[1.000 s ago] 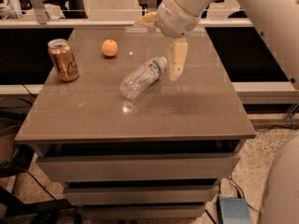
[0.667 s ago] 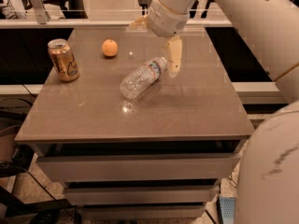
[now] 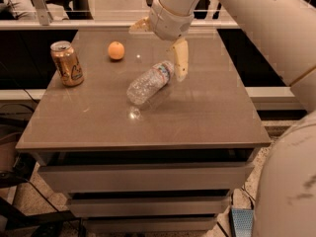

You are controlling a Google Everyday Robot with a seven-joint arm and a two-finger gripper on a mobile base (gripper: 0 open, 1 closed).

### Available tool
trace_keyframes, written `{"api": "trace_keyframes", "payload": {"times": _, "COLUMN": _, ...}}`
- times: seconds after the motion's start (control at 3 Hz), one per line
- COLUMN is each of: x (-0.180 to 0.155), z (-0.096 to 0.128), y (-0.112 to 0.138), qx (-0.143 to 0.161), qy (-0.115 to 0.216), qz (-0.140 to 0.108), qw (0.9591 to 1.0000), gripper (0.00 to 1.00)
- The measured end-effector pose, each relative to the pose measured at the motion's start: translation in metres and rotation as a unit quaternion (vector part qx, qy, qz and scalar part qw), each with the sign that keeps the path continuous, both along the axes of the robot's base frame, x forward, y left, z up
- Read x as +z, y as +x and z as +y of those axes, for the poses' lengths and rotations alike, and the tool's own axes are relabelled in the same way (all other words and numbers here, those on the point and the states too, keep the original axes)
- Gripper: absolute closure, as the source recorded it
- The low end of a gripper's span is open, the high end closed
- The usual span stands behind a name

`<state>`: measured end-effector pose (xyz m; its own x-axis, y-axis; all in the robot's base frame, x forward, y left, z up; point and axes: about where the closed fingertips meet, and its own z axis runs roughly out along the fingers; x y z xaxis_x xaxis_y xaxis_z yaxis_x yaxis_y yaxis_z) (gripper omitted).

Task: Place water bottle upright

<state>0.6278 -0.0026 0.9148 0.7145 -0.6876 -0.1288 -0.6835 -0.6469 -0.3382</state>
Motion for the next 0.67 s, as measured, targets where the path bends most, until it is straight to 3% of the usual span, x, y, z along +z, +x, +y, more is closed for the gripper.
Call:
{"api": "trace_keyframes", "payload": {"times": 0.33, "x": -0.006, "z": 0.001, "y": -0.002, "qx": 0.055, "qy": -0.057, "qz": -0.036, "qw": 0.9962, "gripper": 0.0}}
{"api": "trace_keyframes", "payload": {"times": 0.67, "x": -0.017, "z": -0.005, "y": 0.005, "qx": 0.095, "qy": -0.111, "qz": -0.053, "qw": 0.9879, "gripper": 0.0}}
